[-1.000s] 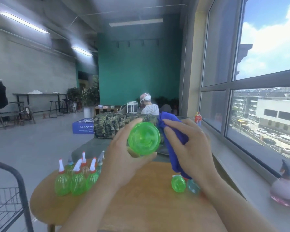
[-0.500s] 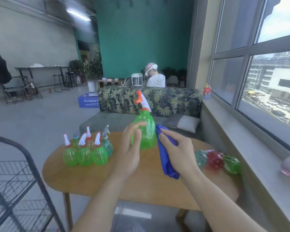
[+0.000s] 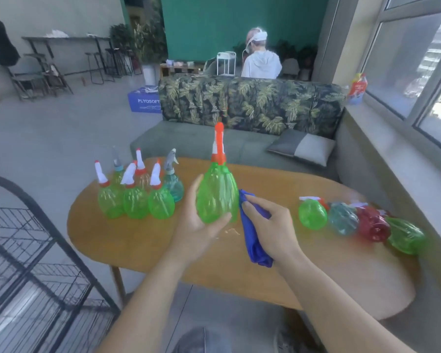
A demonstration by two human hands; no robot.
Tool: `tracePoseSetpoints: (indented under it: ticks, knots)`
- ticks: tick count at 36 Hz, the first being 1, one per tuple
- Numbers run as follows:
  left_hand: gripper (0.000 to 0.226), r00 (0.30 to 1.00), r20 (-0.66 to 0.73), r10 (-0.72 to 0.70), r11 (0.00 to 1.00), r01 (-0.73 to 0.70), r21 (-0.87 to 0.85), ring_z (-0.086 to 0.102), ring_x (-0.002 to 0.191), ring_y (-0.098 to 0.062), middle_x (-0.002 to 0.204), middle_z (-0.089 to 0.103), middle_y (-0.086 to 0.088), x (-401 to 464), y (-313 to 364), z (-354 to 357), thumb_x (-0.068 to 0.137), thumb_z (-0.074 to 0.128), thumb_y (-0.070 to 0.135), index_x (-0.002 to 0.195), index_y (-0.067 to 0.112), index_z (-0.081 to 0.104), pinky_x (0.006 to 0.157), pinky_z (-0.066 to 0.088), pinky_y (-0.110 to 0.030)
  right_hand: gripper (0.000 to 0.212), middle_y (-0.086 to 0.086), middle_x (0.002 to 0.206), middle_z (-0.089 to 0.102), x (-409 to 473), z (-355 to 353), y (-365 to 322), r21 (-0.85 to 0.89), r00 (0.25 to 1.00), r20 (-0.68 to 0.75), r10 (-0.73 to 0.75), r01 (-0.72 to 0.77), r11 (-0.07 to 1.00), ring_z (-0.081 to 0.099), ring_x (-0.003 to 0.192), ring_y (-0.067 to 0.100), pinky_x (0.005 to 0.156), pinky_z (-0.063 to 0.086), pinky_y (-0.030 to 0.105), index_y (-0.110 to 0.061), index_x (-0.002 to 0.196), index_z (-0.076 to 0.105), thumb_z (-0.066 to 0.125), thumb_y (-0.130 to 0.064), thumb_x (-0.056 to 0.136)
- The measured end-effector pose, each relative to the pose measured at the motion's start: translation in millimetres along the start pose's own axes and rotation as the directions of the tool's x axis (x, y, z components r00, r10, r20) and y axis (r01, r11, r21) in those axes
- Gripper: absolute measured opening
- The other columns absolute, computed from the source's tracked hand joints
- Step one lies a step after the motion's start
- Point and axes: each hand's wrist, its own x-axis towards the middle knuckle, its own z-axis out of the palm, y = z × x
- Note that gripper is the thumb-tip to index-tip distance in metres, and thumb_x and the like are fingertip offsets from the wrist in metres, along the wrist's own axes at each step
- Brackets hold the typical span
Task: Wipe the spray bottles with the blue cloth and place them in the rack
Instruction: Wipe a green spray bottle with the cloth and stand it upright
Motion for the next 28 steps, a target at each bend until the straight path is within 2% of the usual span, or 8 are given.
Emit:
tracePoseSetpoints:
  ticks: [3,7,10,14,18,22,26,28]
  knots:
    - [0.091,0.999,-0.041,-0.007,1.000,0.007,0.011,0.031,0.143,0.025,0.159,0.039,0.032,9.5,-30.1,-2.6,0.089,0.088,0.012,0.161,0.034,0.036,0.109,0.026,0.003,0.018,-0.016,0.106,0.078,16.9,16.8,21.9,0.000,0.999,0.023,0.049,-0.049,0.999,0.074,0.095,0.008,0.085,0.056,0.027,-0.033,0.113,0.081,0.074,-0.027,0.097]
    - [0.084,0.995,-0.099,-0.015,1.000,0.015,0.000,0.036,0.145,0.018,0.150,0.045,0.044,25.9,-66.5,-3.9,0.089,0.088,0.012,0.153,0.040,0.041,0.112,0.028,-0.002,0.019,-0.019,0.101,0.078,41.9,38.7,44.6,-0.003,0.991,0.056,0.121,-0.121,0.993,0.075,0.086,0.011,0.080,0.059,0.032,-0.031,0.115,0.080,0.073,-0.027,0.097]
    - [0.084,0.990,-0.133,-0.036,0.998,0.041,0.041,0.036,0.151,0.007,0.159,0.045,0.029,40.1,-96.1,-3.6,0.089,0.089,0.020,0.158,0.033,0.043,0.120,0.027,-0.010,0.020,-0.025,0.106,0.076,61.6,51.9,62.9,-0.005,0.985,0.072,0.160,-0.160,0.987,0.075,0.093,0.010,0.087,0.061,0.035,-0.032,0.116,0.080,0.073,-0.029,0.097]
    - [0.085,0.987,-0.145,-0.063,0.995,0.074,0.067,0.035,0.151,0.009,0.159,0.043,0.031,56.7,-133.9,-1.3,0.089,0.090,0.022,0.158,0.036,0.043,0.119,0.025,-0.008,0.020,-0.020,0.106,0.078,89.5,66.9,90.8,-0.018,0.971,0.094,0.218,-0.217,0.976,0.076,0.093,0.015,0.087,0.062,0.040,-0.035,0.115,0.079,0.072,-0.030,0.098]
    - [0.086,0.984,-0.162,-0.068,0.991,0.085,0.100,0.038,0.148,0.007,0.154,0.043,0.030,75.6,-168.0,2.4,0.088,0.091,0.020,0.153,0.045,0.041,0.117,0.025,-0.007,0.020,-0.015,0.108,0.078,116.7,78.8,117.5,-0.033,0.965,0.102,0.240,-0.238,0.971,0.075,0.093,0.012,0.085,0.060,0.034,-0.036,0.116,0.079,0.072,-0.032,0.098]
    - [0.088,0.972,-0.206,-0.113,0.983,0.139,0.117,0.041,0.148,-0.003,0.149,0.046,0.015,93.6,-200.3,8.2,0.084,0.091,0.030,0.156,0.042,0.043,0.125,0.031,-0.024,0.018,-0.011,0.117,0.076,142.6,89.7,141.0,-0.031,0.960,0.101,0.260,-0.258,0.966,0.075,0.098,0.011,0.090,0.061,0.035,-0.042,0.110,0.080,0.073,-0.034,0.096]
    - [0.089,0.945,-0.279,-0.169,0.973,0.204,0.104,0.046,0.144,-0.006,0.146,0.046,0.027,110.6,-220.8,15.7,0.082,0.095,0.018,0.156,0.033,0.048,0.126,0.036,-0.035,0.015,-0.017,0.104,0.078,167.0,101.3,157.9,-0.026,0.959,0.115,0.260,-0.258,0.966,0.075,0.097,0.010,0.093,0.061,0.039,-0.042,0.105,0.080,0.072,-0.032,0.098]
    - [0.087,0.926,-0.330,-0.182,0.971,0.222,0.085,0.051,0.141,-0.010,0.147,0.053,0.024,118.2,-232.4,18.9,0.079,0.097,0.018,0.153,0.030,0.053,0.123,0.040,-0.039,0.015,-0.019,0.108,0.077,178.3,106.6,165.8,-0.016,0.961,0.116,0.253,-0.252,0.967,0.073,0.100,0.007,0.094,0.060,0.037,-0.040,0.108,0.080,0.073,-0.032,0.097]
